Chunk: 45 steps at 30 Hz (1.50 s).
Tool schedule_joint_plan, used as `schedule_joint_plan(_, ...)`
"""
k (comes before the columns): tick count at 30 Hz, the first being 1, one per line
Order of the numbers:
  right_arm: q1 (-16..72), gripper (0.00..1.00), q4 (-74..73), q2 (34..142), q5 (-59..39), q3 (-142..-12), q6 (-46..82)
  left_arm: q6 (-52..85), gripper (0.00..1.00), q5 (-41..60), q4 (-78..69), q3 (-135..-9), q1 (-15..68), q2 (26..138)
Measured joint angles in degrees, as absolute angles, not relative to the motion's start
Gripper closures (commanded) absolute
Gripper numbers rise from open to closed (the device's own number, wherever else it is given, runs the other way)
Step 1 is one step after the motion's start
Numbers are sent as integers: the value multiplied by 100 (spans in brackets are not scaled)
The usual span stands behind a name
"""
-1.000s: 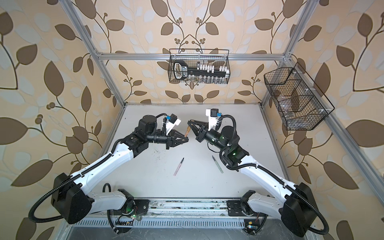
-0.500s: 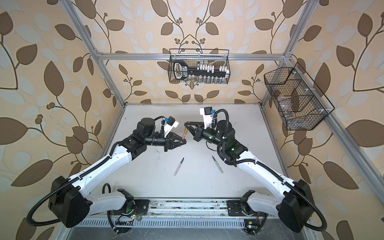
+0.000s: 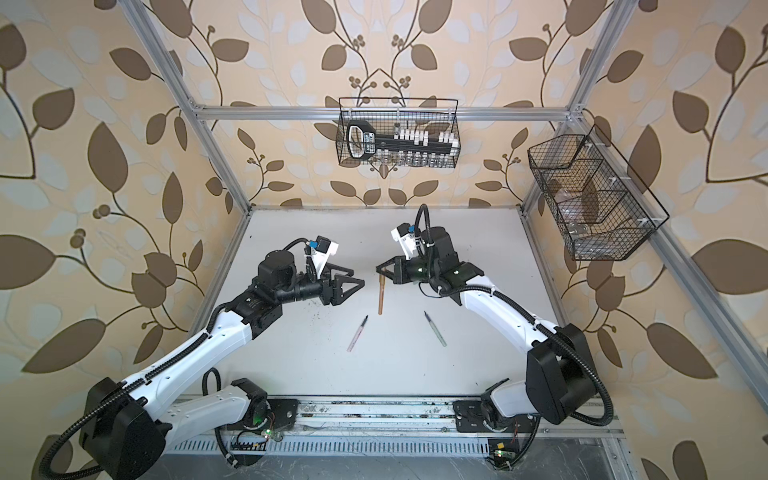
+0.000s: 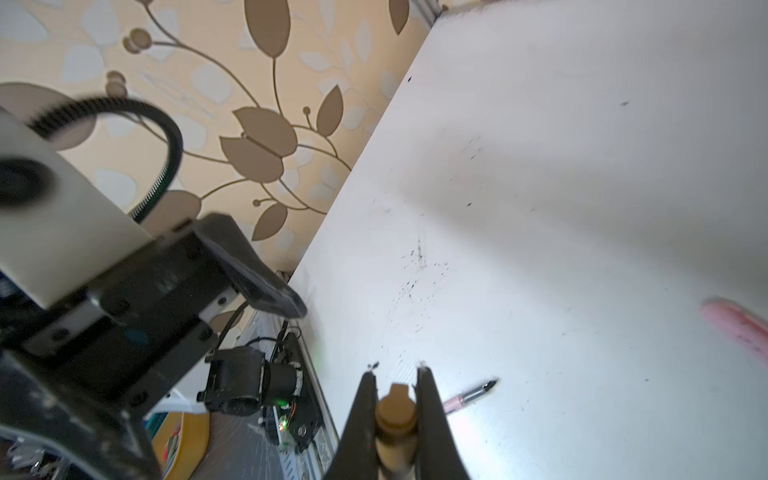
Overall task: Insert the pens into the pen caps
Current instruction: 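Open the left gripper off the tan pen while the right gripper lifts it away, then lay the capped tan pen down with the right gripper while the left withdraws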
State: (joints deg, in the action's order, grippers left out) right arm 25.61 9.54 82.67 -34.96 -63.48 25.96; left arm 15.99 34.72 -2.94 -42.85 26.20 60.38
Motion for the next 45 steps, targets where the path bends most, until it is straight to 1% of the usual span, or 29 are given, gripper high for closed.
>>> schedule_joint_plan(1,2473,100,1125,8329,-3487,-6514,2512,1680,8,3319,-176,-4235,2620,5948)
schedule_joint_plan(2,2359,100,1380,8399,-3446,-6711,2392,1774,1,3035,-5,-4191,2622,5795)
schedule_joint_plan(4,2174,100,1988,8560,-3197,-7137,2121,1970,1,2536,342,-4178,2620,5511)
schedule_joint_plan(9,1892,100,3308,8973,-2123,-8014,1505,2088,1,1717,1205,-4178,2620,4915)
schedule_joint_plan(15,1409,100,4263,9362,-1011,-8344,1081,2224,1,1227,1791,-4066,2620,4685)
schedule_joint_plan(20,816,100,4565,9797,-526,-8420,888,2414,1,1039,1981,-3870,2620,4748)
schedule_joint_plan(26,239,100,4807,10597,-200,-8884,668,2585,1,987,2001,-3839,2620,5068)
schedule_joint_plan(35,-242,100,4860,11198,-191,-9332,489,2718,1,945,2167,-3830,2620,5249)
schedule_joint_plan(39,-255,100,4836,11509,-193,-9404,458,2749,1,670,2692,-3833,2626,5127)
schedule_joint_plan(45,-266,100,4792,11795,-191,-9452,438,2877,1,342,3199,-3830,2626,4563)
